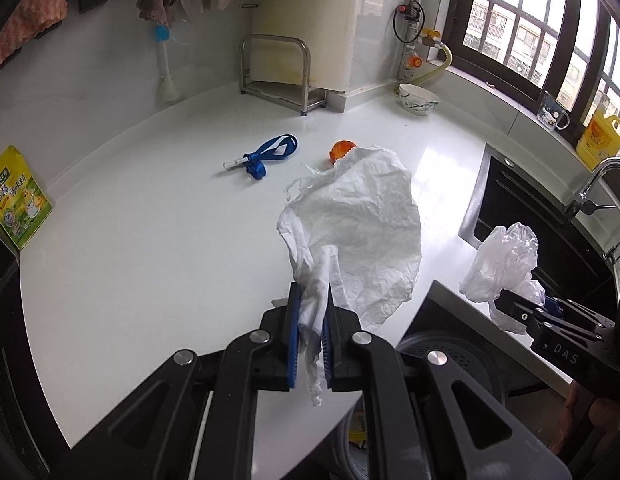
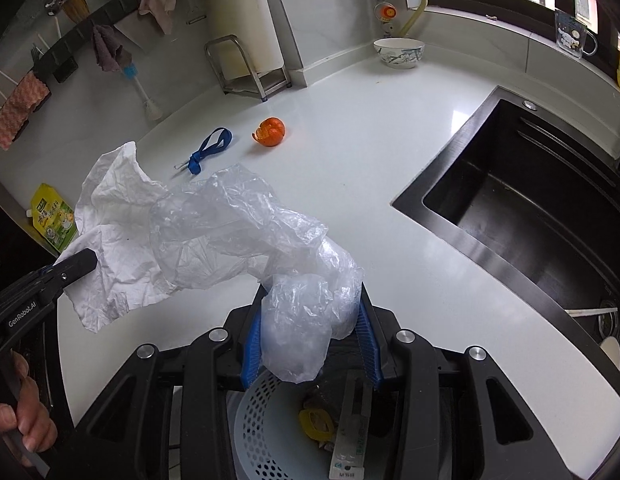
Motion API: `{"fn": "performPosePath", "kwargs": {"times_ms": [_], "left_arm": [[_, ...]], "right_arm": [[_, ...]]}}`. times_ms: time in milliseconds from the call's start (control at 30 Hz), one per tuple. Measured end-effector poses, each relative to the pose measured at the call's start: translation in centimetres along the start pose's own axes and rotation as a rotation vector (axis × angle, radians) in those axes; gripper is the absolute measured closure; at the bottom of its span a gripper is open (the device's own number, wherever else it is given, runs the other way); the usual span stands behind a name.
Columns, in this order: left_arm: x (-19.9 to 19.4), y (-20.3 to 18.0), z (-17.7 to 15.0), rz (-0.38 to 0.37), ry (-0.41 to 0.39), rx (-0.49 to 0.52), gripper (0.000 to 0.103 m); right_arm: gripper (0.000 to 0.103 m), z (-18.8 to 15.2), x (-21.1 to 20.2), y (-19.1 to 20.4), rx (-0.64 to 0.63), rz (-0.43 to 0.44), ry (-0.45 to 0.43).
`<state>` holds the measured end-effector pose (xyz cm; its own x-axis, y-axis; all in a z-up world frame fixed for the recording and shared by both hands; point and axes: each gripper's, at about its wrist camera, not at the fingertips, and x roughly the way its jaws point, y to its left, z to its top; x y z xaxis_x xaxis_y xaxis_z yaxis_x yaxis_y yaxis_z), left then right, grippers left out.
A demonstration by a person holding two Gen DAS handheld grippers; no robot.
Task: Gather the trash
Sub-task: 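Carry both bags over the grey bin and open both tools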
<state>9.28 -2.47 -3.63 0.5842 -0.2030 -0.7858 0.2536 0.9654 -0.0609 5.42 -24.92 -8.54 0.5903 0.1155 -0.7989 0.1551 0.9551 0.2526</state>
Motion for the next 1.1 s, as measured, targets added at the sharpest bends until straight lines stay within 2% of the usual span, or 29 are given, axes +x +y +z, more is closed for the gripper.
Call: {"fn": "performPosePath", "kwargs": {"times_ms": [233, 533, 733, 1100], "left_arm": [[-2.1, -4.5, -3.7, -0.006, 0.002, -0.005, 0.093], [-3.6, -9.2, -8.1, 0.010, 0.032, -0.005, 0.093], [-3.2, -11.2, -10.5, 0.028, 0.075, -0.008, 0.093], [0.4, -12.7, -13.4, 0.039, 0.182, -0.005, 0.093]], "right_arm": [[0.064, -3.3, -3.1, -3.7, -0.016, 0.003, 0.009], [0.064, -7.3, -5.2, -7.4, -0.040, 0.055, 0.034], [0.064, -9.6, -5.0, -8.8, -0.053, 0.084, 0.076], [0.064, -12.3, -2.2, -9.7, -0.039, 0.099, 0.170]]}}
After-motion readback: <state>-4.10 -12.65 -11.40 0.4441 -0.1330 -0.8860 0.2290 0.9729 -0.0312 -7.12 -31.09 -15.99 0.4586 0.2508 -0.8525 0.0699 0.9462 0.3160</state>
